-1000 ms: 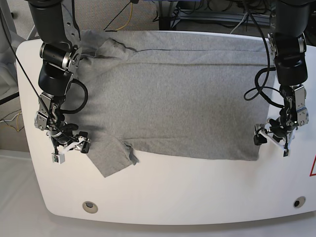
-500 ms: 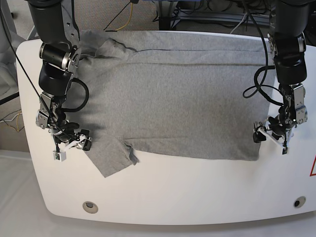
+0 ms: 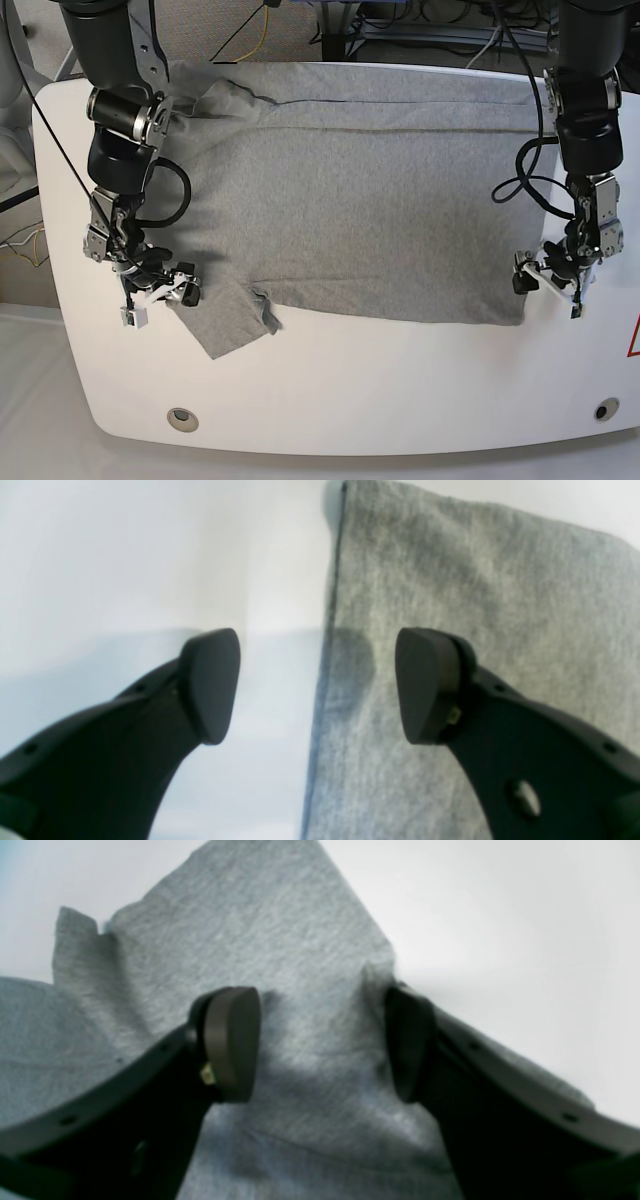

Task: Fold the T-shirt properly
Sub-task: 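Adjust both grippers along the shirt side edges and close the right gripper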

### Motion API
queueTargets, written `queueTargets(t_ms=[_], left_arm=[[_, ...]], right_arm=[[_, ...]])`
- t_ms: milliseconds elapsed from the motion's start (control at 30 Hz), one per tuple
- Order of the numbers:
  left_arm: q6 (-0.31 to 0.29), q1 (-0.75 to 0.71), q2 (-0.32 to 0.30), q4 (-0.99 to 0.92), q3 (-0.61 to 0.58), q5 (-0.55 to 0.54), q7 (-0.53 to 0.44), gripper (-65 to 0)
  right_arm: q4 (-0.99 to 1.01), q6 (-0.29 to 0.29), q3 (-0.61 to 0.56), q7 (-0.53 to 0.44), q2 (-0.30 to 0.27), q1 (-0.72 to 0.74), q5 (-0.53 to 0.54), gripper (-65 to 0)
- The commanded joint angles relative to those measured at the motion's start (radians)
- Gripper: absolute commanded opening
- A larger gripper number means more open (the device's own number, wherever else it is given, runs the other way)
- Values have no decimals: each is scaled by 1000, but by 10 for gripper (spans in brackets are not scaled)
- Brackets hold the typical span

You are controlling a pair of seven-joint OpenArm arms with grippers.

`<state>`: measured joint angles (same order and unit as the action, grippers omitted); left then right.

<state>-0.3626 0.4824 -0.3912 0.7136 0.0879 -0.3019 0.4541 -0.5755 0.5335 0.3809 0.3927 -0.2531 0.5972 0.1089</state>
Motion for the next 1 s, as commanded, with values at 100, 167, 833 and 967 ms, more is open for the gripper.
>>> queueTargets(t_ms=[100,167,833,967], left_arm=[[-1,34,-21,10,-34,-14,-34,-192],[0,37,-21,4,-45,-13,-39,-194],[7,28,2,41,-53,-7,-38,-196],[8,32,10,30,-53,-5,-41,-197]], right_arm=[[-20,0,-4,7,-17,19,-4,-269],[-20,2,-4,9,-17,20,-5,-270],[-27,-4,-18,28,-30,-1,-5,-265],[-29,-4,-27,31,-31,-4,-6,-265]])
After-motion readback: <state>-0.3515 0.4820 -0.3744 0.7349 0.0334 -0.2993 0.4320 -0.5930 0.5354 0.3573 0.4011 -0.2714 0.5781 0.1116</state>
